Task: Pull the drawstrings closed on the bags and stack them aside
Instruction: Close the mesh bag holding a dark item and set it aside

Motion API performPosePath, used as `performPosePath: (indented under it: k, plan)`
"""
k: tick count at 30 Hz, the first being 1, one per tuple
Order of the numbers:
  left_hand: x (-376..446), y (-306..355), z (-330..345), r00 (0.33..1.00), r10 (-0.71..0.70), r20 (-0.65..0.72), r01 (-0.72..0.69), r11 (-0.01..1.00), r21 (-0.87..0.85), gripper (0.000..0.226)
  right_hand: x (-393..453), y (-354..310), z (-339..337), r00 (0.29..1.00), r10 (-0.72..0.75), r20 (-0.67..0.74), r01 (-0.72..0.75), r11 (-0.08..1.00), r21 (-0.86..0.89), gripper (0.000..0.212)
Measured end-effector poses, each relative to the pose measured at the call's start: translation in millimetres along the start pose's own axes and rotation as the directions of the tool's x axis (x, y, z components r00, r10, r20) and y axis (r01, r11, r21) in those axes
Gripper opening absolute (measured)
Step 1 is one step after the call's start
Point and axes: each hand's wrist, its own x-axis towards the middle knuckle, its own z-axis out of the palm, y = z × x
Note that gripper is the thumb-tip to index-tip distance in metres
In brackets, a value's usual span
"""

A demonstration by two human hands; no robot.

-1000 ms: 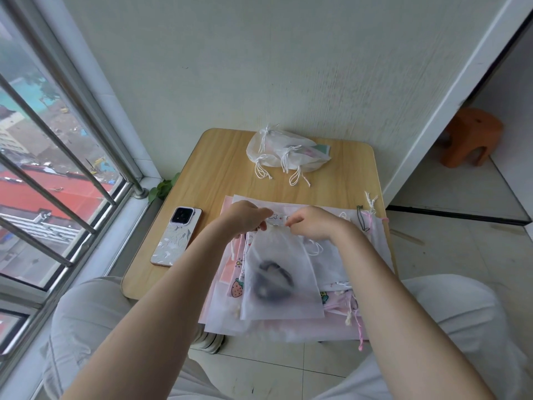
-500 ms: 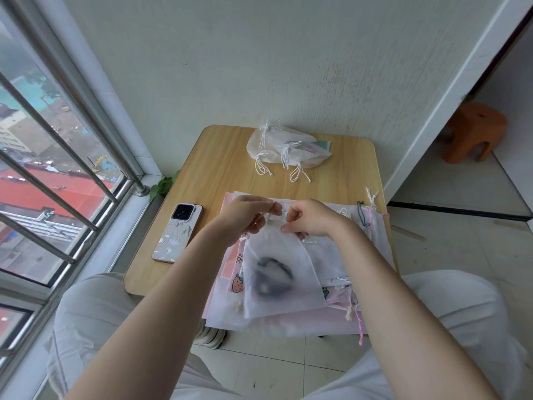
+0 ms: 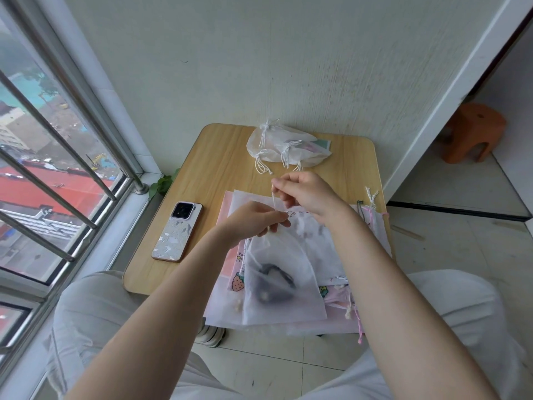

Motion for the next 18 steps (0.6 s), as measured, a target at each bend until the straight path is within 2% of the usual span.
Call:
performPosePath:
  k: [3, 6, 11, 18]
  plan:
    - [1.0, -5.8, -1.6, 1.000, 0.022, 0.008, -0.021, 0.999, -0.039, 0.023, -0.5, 9.2, 5.3, 0.997, -0.031, -0.066, 0.034, 0.999, 0.039, 0.013]
    - [3.9, -10.3, -3.6, 1.000, -0.019, -0.004, 0.018, 0.995, -0.101, 0.025, -4.6, 21.2, 4.7, 0.996, -0.041, -0.081, 0.042, 0.999, 0.011, 0.033]
    - [8.1, -12.4, -7.2, 0.994, -0.103, 0.024, 0.106, 0.976, -0.190, 0.027, -16.5, 34.3, 11.0, 0.999, 0.039, 0.024, -0.037, 0.996, -0.079, 0.022]
    - [10.9, -19.7, -12.9, 0.987, -0.139, 0.077, 0.152, 0.969, -0.196, 0.025, -9.8, 38.5, 13.0, 0.999, 0.010, -0.042, -0.020, 0.971, -0.237, 0.008]
